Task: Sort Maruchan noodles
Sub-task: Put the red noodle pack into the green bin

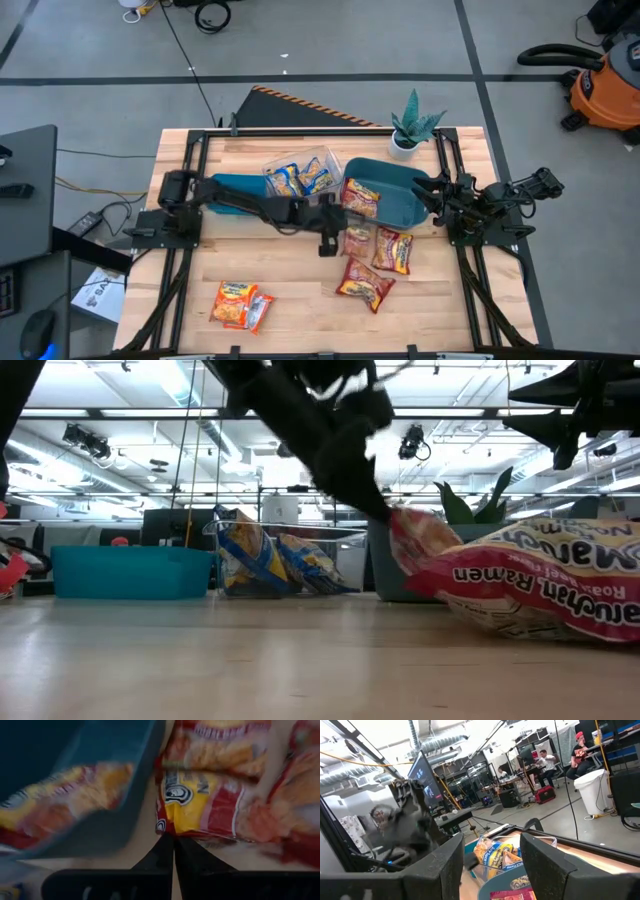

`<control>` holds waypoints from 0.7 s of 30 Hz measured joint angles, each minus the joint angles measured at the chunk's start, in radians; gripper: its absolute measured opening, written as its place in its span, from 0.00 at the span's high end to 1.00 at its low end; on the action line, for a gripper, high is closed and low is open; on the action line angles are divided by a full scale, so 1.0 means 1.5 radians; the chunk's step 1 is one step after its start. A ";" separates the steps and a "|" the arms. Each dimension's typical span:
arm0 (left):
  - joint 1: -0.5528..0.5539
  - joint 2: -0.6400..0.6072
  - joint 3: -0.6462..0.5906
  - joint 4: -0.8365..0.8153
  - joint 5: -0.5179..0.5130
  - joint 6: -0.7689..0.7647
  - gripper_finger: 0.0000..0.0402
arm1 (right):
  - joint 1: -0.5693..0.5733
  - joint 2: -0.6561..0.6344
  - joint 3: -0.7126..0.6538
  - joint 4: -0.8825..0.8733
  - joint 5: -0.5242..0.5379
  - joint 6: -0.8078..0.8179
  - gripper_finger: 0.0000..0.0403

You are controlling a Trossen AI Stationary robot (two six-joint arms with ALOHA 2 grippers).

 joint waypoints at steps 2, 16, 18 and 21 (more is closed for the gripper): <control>0.012 -0.017 0.001 0.018 0.037 0.022 0.97 | 0.000 0.000 0.000 0.000 0.000 0.000 0.51; 0.076 -0.033 0.000 0.270 0.186 0.075 0.97 | 0.000 0.000 0.000 0.001 -0.002 0.000 0.51; 0.092 -0.033 0.000 0.305 0.186 0.083 0.97 | 0.000 0.000 0.000 0.001 -0.002 0.000 0.51; 0.115 -0.026 0.001 0.351 0.158 0.096 0.97 | 0.000 0.000 0.000 0.001 -0.001 0.000 0.51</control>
